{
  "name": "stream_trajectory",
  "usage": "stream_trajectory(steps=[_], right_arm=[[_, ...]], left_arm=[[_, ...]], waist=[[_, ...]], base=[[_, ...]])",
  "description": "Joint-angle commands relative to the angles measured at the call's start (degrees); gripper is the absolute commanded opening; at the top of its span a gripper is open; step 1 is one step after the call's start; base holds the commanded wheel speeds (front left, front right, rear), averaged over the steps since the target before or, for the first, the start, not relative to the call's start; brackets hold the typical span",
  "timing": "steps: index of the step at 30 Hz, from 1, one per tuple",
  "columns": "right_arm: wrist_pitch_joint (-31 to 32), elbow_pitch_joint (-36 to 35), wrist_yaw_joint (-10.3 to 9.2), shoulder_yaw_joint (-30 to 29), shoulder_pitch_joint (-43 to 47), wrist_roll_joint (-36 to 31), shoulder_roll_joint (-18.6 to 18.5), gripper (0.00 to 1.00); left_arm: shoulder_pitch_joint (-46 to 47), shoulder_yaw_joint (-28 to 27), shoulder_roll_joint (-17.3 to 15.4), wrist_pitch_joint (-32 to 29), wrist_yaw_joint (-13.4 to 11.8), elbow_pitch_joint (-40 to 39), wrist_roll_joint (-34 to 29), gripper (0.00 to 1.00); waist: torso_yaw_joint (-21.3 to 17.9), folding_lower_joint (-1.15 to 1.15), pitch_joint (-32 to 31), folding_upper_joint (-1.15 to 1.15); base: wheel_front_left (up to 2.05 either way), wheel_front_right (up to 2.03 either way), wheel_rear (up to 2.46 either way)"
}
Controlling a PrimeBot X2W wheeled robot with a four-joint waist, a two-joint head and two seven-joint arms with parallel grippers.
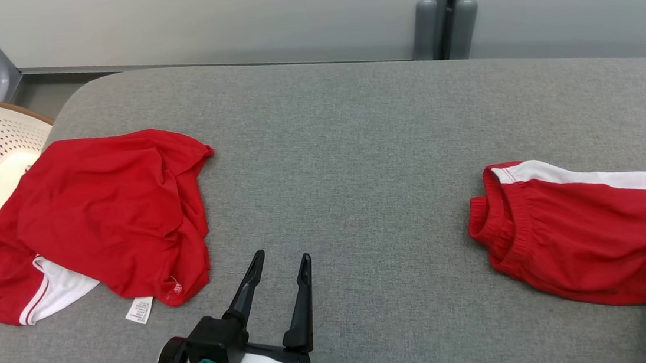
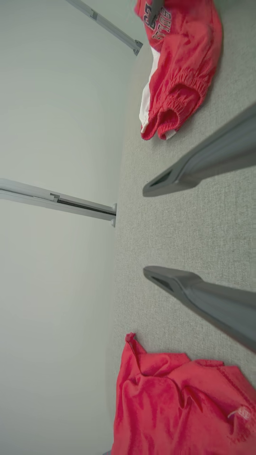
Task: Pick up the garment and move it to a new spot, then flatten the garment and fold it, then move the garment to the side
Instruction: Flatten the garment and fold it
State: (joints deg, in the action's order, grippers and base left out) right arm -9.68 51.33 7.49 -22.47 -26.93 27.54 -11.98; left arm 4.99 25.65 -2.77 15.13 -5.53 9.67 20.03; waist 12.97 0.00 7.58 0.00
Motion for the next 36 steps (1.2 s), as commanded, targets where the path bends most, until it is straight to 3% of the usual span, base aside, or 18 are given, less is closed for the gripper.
stream_trajectory(steps=[1,13,22,23,24,36], right_arm=[[-0.58,-0.73,0.00,0.94,-0.40,-0.37,0.58,0.00],[-1.50,-12.82,0.00,22.86,6.77,2.24,2.43,0.00],[-0.94,-14.68,0.00,31.39,10.39,3.60,1.86,0.00],[-0.55,-14.41,0.00,32.10,10.57,3.27,1.73,0.36],[-0.50,-14.20,0.00,32.69,10.63,3.05,1.67,0.98],[1.64,-13.61,0.00,40.79,10.37,4.15,1.45,1.00]], left_arm=[[-0.61,-0.34,-0.24,0.01,0.36,0.26,0.14,1.00],[-1.91,-3.69,-0.24,0.00,1.56,1.72,-0.21,1.00],[-3.63,-5.19,-0.24,0.01,2.16,2.08,0.00,1.00],[-3.73,-5.29,-0.24,0.01,2.24,2.09,0.03,1.00],[-3.86,-5.31,-0.24,0.01,2.34,2.19,0.05,1.00],[-3.43,-4.43,-0.24,0.01,2.43,2.35,0.21,1.00]], waist=[[0.32,0.00,-0.37,0.00],[3.03,0.00,-4.05,0.00],[3.94,0.00,-5.58,0.00],[4.01,0.00,-5.62,0.00],[4.08,0.00,-5.63,0.00],[4.79,0.00,-4.95,0.00]], base=[[0.00,0.00,0.00],[0.00,0.00,0.00],[0.00,0.00,0.00],[0.00,0.00,0.00],[0.00,0.00,0.00],[0.00,0.00,0.00]])
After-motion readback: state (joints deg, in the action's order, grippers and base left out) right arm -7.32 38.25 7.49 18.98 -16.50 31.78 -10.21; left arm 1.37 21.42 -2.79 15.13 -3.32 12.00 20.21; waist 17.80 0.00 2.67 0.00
